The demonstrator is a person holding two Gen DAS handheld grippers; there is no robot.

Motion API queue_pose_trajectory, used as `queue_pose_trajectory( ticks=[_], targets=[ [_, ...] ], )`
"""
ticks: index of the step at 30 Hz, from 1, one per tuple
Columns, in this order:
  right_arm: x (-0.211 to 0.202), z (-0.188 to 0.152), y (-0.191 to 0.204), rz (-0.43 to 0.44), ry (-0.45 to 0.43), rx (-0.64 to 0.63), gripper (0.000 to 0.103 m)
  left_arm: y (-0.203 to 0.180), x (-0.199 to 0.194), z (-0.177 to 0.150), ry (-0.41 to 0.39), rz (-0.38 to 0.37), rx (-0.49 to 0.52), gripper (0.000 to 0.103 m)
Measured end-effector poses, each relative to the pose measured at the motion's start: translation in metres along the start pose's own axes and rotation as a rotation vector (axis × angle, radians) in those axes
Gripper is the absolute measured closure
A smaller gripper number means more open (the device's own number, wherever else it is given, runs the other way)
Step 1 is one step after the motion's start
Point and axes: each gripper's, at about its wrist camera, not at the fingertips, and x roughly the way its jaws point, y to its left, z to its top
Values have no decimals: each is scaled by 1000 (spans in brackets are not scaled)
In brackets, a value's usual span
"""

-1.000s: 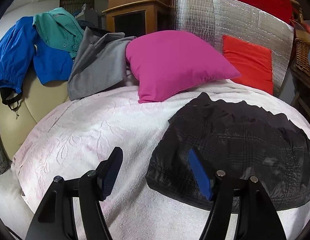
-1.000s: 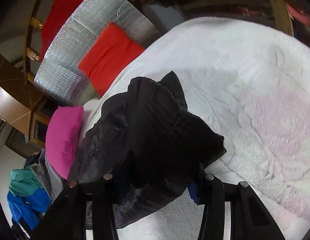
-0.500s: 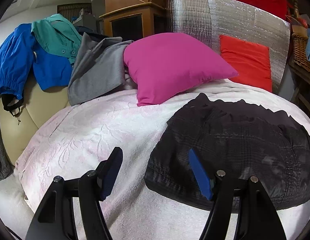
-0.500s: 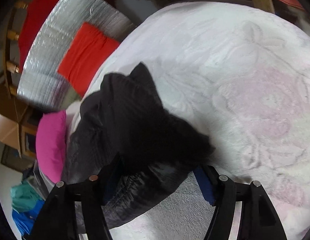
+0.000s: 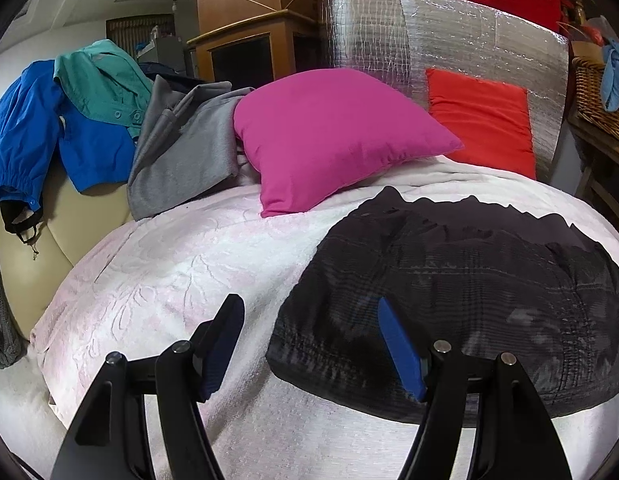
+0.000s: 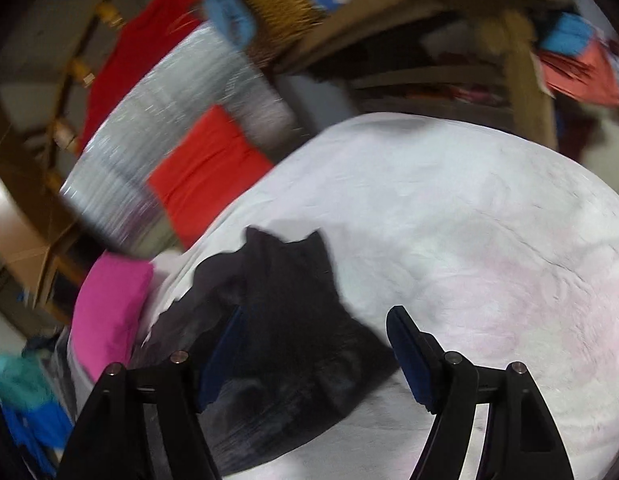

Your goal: Fold large clothes

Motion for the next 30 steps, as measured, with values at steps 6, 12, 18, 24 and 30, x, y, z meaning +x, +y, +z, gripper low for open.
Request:
queue_pose_trajectory(
  ticks=[6, 12, 18, 24, 30],
  targets=[
    [21, -20, 26, 35, 125, -113, 37, -13, -2, -2, -6, -6, 32, 33],
    [50, -37, 13, -35, 294, -81, 35, -17, 0, -2, 0, -3, 47, 33],
    [47, -39, 11, -24, 303, -81, 33, -17, 0, -3, 1, -2, 47, 33],
    [48, -39, 9, -13, 306, -65, 30, -17, 0, -3, 2, 1, 51, 33],
    [18, -24, 9, 93, 203, -39, 29, -16, 2, -2, 3, 1, 46, 32]
  ],
)
